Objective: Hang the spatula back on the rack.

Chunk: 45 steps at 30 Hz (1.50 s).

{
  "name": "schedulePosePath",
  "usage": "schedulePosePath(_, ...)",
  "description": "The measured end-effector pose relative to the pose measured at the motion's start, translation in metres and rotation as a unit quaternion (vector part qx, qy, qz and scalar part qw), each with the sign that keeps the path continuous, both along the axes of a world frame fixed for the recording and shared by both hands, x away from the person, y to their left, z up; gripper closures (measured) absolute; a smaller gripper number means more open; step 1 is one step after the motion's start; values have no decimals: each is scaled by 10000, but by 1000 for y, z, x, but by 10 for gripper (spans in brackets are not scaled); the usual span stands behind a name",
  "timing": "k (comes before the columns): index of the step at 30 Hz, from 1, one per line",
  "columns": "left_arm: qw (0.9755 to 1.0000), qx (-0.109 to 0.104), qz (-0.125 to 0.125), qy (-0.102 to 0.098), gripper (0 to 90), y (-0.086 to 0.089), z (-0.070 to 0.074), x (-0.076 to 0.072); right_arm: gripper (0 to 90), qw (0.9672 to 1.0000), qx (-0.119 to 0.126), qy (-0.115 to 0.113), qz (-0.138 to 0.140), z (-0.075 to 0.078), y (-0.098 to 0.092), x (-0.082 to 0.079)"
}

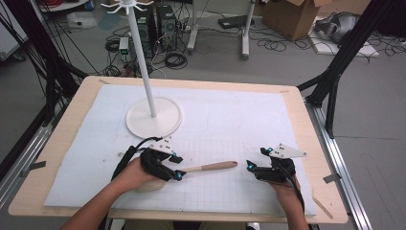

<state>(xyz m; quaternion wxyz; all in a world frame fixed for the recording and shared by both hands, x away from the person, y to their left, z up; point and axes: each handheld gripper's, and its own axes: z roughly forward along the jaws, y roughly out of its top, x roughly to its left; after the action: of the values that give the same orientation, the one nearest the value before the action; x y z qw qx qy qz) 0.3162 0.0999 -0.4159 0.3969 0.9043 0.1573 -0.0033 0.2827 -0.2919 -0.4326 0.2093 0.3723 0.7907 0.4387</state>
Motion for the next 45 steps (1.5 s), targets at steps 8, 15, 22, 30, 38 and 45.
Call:
schedulePosePath(8,9983,576,-11,13,525,-15,-8,2,252,10000,-25,-32,1,1,0,-1)
schedulePosePath(15,9953,925,-36,-297,609,-22,-12,-2,252,10000,-15,-40,30,2,0,-1)
schedulePosePath(22,9950,937,-97,-319,759,-23,-11,-4,252,10000,-31,-36,47,1,2,-1)
schedulePosePath(30,9969,656,419,-121,779,-12,-4,0,252,9999,23,-148,40,6,7,-4)
schedulePosePath(38,9938,33,1051,-366,779,1,12,-3,241,9994,278,-194,44,14,29,0)
schedulePosePath(45,9905,-171,1164,-717,778,-4,18,-12,223,9978,507,-195,394,26,69,10)
